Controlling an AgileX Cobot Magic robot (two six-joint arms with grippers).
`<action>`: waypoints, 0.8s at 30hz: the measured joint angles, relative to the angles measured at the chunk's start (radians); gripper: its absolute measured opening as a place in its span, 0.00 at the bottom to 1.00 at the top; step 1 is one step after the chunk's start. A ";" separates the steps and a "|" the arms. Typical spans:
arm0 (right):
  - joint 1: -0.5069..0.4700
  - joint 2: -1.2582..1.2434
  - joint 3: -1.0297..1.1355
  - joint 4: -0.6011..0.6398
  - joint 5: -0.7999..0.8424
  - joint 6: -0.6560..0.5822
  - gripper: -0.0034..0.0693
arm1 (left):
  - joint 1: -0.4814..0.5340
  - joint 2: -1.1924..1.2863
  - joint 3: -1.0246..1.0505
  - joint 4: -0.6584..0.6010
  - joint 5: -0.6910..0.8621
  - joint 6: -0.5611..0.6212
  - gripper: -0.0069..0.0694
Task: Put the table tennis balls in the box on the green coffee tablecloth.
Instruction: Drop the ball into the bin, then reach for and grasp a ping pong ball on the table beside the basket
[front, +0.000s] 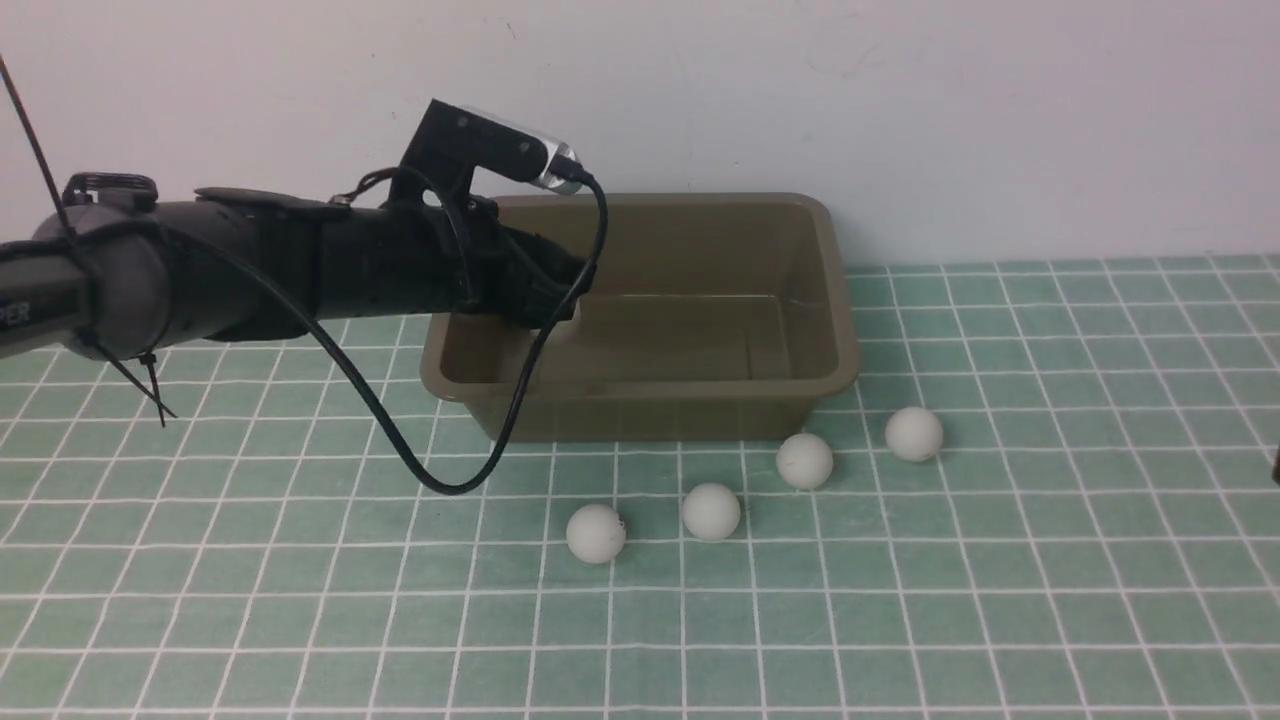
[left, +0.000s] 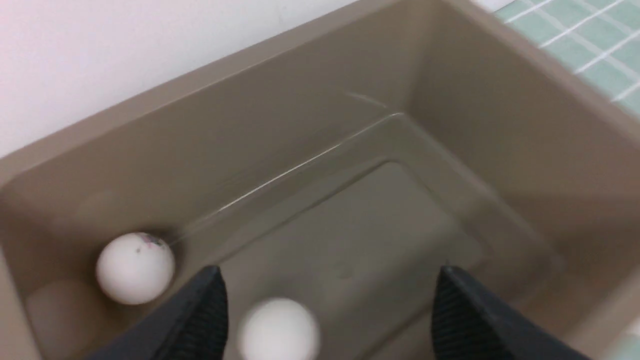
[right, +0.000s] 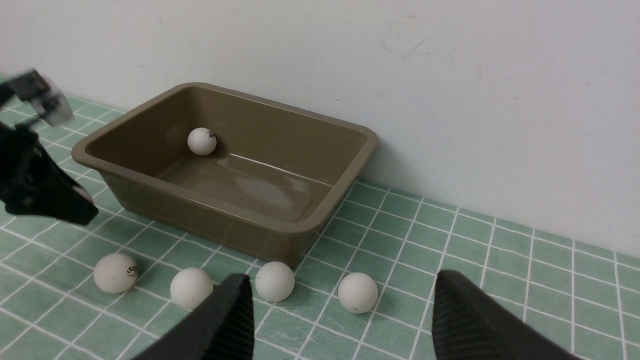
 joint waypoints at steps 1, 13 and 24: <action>0.000 0.000 0.000 0.000 0.000 0.000 0.65 | 0.000 -0.024 0.000 0.055 0.025 -0.065 0.73; 0.000 0.000 0.000 0.000 0.000 0.000 0.65 | -0.001 -0.244 0.000 0.737 0.451 -0.767 0.62; 0.000 0.000 0.000 0.000 -0.014 -0.010 0.65 | -0.045 -0.254 0.023 0.881 0.647 -1.016 0.62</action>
